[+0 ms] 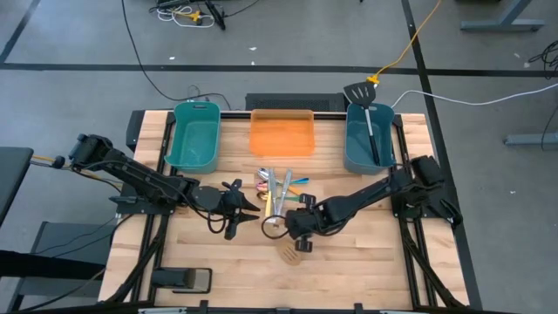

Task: Pick & Place Kitchen Items
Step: Put the brown spatula into the blue bin

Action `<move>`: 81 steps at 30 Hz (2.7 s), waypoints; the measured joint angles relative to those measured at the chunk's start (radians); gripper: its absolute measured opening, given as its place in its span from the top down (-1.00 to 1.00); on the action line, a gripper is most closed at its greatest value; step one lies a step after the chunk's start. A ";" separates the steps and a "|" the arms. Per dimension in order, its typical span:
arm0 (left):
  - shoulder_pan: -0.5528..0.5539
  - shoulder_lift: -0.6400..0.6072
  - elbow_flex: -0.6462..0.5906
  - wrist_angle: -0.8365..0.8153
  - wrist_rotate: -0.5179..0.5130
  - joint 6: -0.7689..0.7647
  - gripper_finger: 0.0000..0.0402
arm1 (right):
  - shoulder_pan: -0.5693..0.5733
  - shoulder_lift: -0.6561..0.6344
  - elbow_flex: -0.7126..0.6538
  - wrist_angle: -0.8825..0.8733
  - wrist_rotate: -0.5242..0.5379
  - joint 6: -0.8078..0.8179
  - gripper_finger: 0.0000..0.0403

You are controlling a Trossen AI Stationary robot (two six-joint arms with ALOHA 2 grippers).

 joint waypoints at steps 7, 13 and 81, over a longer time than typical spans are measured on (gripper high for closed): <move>0.000 0.000 0.000 -0.001 0.000 0.000 0.43 | -0.002 -0.102 0.001 -0.155 0.105 0.083 0.48; 0.000 0.000 0.000 0.000 0.000 -0.001 0.43 | -0.020 -0.193 0.002 -0.311 0.197 0.185 0.48; 0.000 0.000 0.000 -0.007 0.023 -0.008 0.43 | -1.078 -0.651 -0.450 -0.197 0.213 0.156 0.48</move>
